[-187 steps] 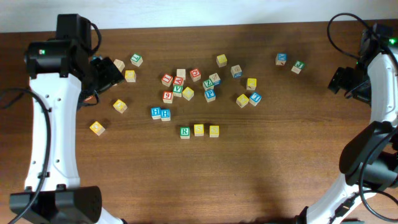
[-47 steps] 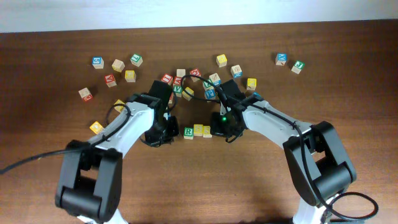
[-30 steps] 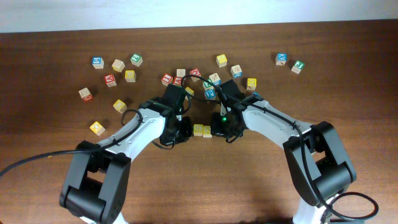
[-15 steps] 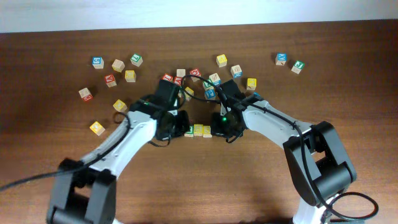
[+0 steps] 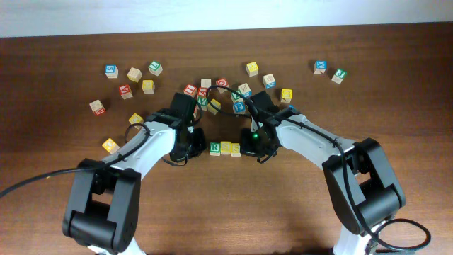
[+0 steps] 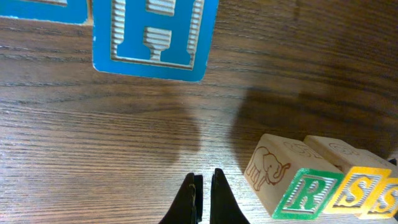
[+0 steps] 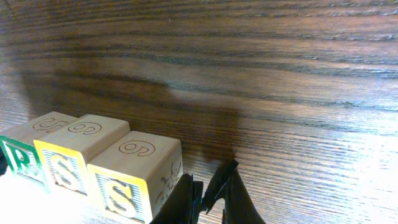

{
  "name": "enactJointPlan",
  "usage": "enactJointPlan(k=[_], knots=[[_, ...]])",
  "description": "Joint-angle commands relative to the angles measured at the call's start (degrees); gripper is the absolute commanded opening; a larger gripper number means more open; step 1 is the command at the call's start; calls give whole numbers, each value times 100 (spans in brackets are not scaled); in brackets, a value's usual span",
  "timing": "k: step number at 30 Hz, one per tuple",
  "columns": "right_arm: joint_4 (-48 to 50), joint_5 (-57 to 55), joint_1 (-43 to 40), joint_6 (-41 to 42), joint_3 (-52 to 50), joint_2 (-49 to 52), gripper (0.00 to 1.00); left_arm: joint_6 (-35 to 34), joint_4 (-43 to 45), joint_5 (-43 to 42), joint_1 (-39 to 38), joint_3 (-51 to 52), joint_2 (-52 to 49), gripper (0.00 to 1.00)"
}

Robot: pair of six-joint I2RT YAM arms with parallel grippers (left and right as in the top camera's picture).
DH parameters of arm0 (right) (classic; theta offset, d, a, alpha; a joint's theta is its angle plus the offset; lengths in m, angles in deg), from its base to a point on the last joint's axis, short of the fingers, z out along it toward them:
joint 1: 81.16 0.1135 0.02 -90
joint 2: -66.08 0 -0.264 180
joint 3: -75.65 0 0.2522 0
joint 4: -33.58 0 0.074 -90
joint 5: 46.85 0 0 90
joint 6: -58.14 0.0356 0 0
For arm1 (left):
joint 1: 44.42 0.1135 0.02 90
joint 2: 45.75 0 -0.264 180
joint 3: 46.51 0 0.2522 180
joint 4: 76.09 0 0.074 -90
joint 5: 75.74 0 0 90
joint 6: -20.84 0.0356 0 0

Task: Spell out RSS

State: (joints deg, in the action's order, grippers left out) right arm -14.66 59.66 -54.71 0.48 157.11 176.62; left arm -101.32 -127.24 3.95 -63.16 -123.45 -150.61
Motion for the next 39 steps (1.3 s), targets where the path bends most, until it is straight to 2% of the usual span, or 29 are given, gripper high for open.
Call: enactJointPlan(k=[1,4,13,20,22,25,27,29,33,35,39], knots=[[-63,-201,44,-55,-31,85,6,227,116,-310,0,48,-81,0],[-61,-199,44,-55,-31,85,6,227,118,-649,0,48,-81,0],[-59,-221,44,-57,-31,85,5,225,138,-885,0,48,-81,0],[-61,-221,44,-57,-31,85,6,225,138,-868,0,48,-81,0],[-116,-221,44,-382,-26,83,4,225,76,-623,26,44,-59,0],[-931,-219,-192,-664,330,50,4,223,-304,61,350,44,328,0],[-1707,140,-334,-667,566,50,5,223,-481,138,586,44,494,0],[-1958,492,-269,-686,544,52,4,221,-525,140,750,46,492,0],[-1602,203,256,-450,431,52,4,179,-597,131,1237,46,492,0],[-1381,24,289,-177,431,52,4,184,-780,140,1440,46,492,0],[-1005,101,295,-179,428,52,4,181,-811,140,1668,48,492,0]])
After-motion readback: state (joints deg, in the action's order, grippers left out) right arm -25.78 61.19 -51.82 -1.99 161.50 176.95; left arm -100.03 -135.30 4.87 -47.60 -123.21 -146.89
